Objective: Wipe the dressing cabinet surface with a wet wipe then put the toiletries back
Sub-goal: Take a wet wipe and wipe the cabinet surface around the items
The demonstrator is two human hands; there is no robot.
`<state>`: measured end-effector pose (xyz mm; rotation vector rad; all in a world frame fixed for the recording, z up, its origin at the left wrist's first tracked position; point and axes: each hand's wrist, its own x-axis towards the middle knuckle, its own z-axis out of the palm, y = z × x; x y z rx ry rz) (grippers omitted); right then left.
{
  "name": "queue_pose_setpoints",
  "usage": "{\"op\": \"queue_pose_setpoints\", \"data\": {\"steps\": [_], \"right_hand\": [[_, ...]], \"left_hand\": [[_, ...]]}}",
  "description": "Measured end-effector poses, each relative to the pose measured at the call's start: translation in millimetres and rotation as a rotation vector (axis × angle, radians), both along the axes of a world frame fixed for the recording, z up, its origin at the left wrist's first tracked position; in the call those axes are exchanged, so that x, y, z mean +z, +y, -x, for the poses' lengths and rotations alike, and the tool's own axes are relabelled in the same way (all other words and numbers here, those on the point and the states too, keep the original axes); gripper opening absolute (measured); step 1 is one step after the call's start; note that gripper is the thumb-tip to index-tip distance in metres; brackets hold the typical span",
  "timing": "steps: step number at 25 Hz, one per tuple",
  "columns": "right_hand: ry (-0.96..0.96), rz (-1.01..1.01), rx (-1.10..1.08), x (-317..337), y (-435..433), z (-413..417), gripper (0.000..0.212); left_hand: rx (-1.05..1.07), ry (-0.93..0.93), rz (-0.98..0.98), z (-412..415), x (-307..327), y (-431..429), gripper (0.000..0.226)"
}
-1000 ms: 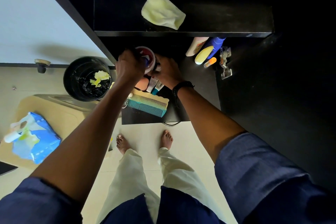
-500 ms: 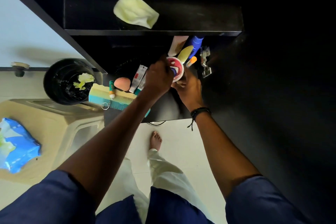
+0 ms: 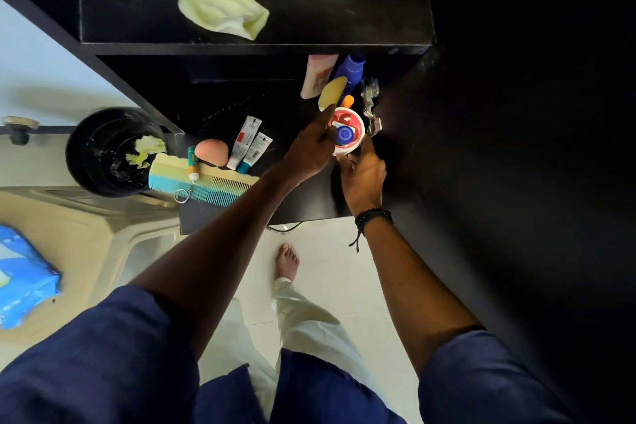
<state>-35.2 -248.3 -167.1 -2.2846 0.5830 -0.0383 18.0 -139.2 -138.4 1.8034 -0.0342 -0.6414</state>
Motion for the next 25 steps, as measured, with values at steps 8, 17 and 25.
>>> {"op": "queue_pose_setpoints", "data": {"steps": [8, 17, 25], "right_hand": [[-0.073, 0.051, -0.062, 6.2, 13.9, 21.6, 0.045], [0.138, -0.179, 0.145, -2.9, 93.2, 6.1, 0.041], [0.318, -0.01, 0.115, -5.6, 150.4, -48.3, 0.08]], "left_hand": [[0.022, -0.285, -0.056, 25.9, 15.3, 31.8, 0.043], [-0.034, -0.56, -0.676, 49.6, 34.0, 124.5, 0.053], [0.025, -0.472, -0.804, 33.1, 21.3, 153.1, 0.033]]}}
